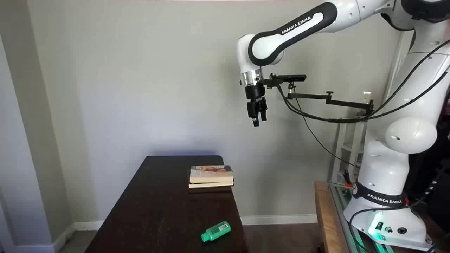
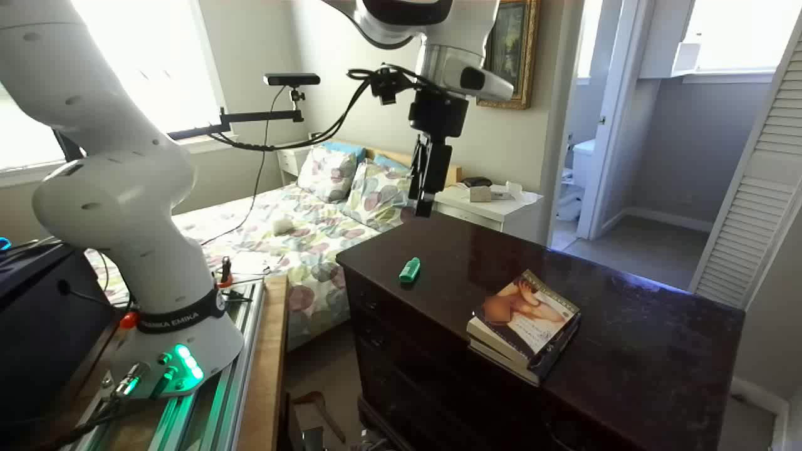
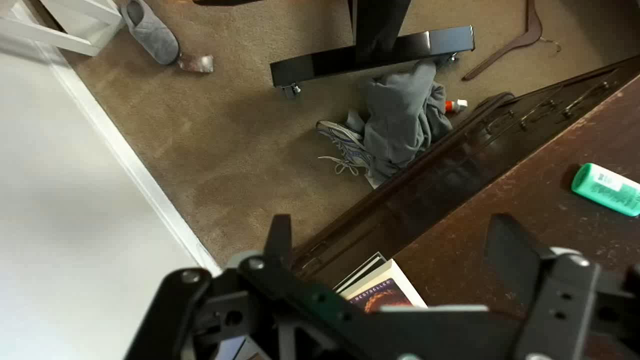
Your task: Turn the book on top upside down.
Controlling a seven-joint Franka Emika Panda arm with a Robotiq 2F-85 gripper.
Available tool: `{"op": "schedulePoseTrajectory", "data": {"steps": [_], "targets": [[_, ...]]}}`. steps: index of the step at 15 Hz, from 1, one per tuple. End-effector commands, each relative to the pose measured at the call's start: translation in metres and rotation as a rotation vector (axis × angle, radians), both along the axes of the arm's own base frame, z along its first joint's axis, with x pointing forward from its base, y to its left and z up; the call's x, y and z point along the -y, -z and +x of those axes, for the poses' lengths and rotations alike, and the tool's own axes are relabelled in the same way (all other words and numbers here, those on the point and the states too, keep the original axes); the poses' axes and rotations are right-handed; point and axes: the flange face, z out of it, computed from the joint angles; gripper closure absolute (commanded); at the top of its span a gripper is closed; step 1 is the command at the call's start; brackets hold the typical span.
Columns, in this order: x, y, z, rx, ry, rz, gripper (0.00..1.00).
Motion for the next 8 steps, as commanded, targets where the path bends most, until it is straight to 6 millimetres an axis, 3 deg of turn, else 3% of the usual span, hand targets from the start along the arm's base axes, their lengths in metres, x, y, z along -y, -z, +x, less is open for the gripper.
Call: {"op": "schedulePoseTrajectory", "data": {"steps": [1, 8], "targets": [[0.0001, -0.0004, 0.0001, -0.001, 0.0, 0.0, 0.0], [0.003, 0.0051, 0.0053, 0.006, 0.039, -0.026, 0.0]]}}
